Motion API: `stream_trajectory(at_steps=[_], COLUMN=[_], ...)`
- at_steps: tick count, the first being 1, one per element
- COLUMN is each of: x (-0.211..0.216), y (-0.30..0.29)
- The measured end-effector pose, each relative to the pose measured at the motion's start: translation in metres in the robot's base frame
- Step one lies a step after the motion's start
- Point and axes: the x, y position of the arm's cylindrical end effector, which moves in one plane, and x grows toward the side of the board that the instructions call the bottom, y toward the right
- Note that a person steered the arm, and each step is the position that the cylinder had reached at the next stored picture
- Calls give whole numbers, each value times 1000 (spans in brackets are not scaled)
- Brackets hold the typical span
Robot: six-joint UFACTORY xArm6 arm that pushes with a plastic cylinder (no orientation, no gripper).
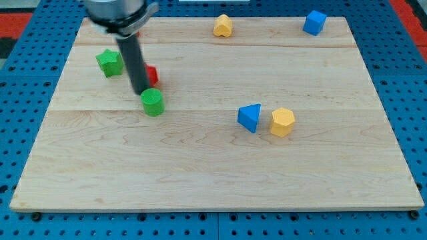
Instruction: Place the red star above the blue triangle
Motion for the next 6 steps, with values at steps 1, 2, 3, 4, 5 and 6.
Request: stream_trajectory(at_steps=[1,2,3,4,5,6], x=[-1,-1,-24,-39,-49,-53], y=[-49,-94,-76,-13,55,143])
